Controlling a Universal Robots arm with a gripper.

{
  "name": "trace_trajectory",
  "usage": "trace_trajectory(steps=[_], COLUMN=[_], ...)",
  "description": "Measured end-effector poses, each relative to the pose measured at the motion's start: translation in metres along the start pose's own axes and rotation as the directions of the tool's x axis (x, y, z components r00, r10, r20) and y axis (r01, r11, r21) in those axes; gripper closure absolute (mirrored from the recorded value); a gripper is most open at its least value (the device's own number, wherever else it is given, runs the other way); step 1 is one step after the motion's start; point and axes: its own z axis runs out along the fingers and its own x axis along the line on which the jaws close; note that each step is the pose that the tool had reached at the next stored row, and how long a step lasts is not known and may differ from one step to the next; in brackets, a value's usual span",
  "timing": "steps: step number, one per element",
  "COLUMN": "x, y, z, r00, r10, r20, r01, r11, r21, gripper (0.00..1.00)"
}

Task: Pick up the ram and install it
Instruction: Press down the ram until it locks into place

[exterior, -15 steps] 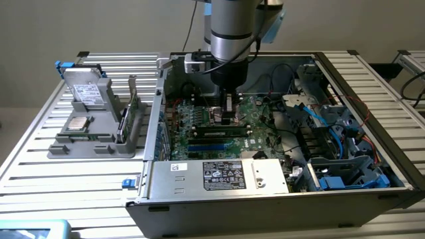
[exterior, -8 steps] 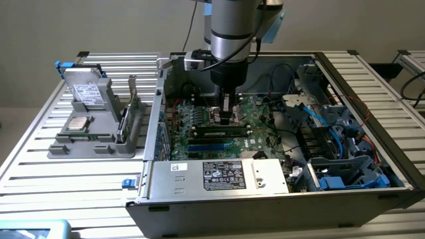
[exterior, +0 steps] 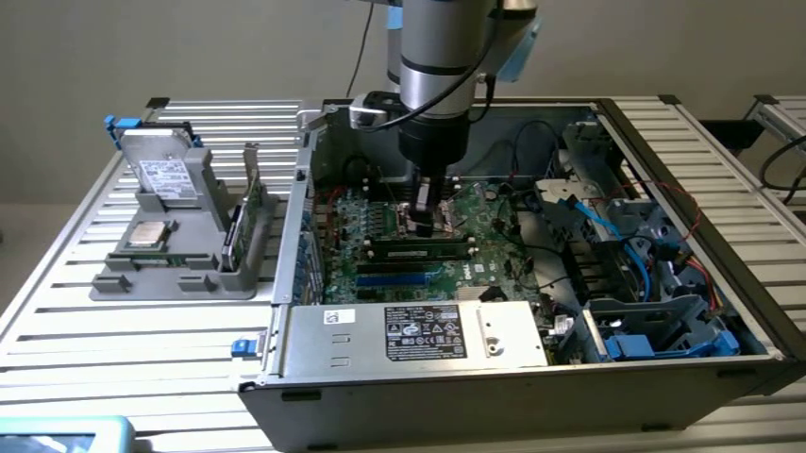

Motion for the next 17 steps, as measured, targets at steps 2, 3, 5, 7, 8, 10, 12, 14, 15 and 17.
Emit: trace_trajectory(steps=[2,3,5,7,8,10,12,14,15,17], x=[0.0,0.0,-0.0001,-0.0001,0.0,-0.0001,-0.0001,-0.0001,-0.0001,-0.0001], y=[0.0,0.0,0.0,0.0,0.0,0.0,0.0,-0.0001,0.0,0.0], z=[0.0,0.0,0.0002,0.0002,0.0002,0.0002,0.0001,0.0002,0.0001,0.0001], r00=[0.9996,0.9991,0.9978,0.9963,0.9954,0.9932,0.9904,0.9869,0.985,0.9806], r10=[0.028,0.042,0.066,0.086,0.096,0.116,0.138,0.161,0.172,0.195], r20=[-0.0002,-0.0001,0.0016,0.0038,0.0047,0.0068,0.0091,0.0112,0.0119,0.0133], r01=[-0.028,-0.042,-0.066,-0.086,-0.096,-0.116,-0.138,-0.161,-0.172,-0.196], r11=[0.9996,0.9991,0.9978,0.9963,0.9953,0.9932,0.9903,0.9868,0.9848,0.9804], r21=[-0.0016,-0.0016,0.0011,0.006,0.0082,0.0126,0.017,0.0206,0.0218,0.024], gripper=[0.89,0.89,0.89,0.89,0.89,0.89,0.89,0.89,0.89,0.89])
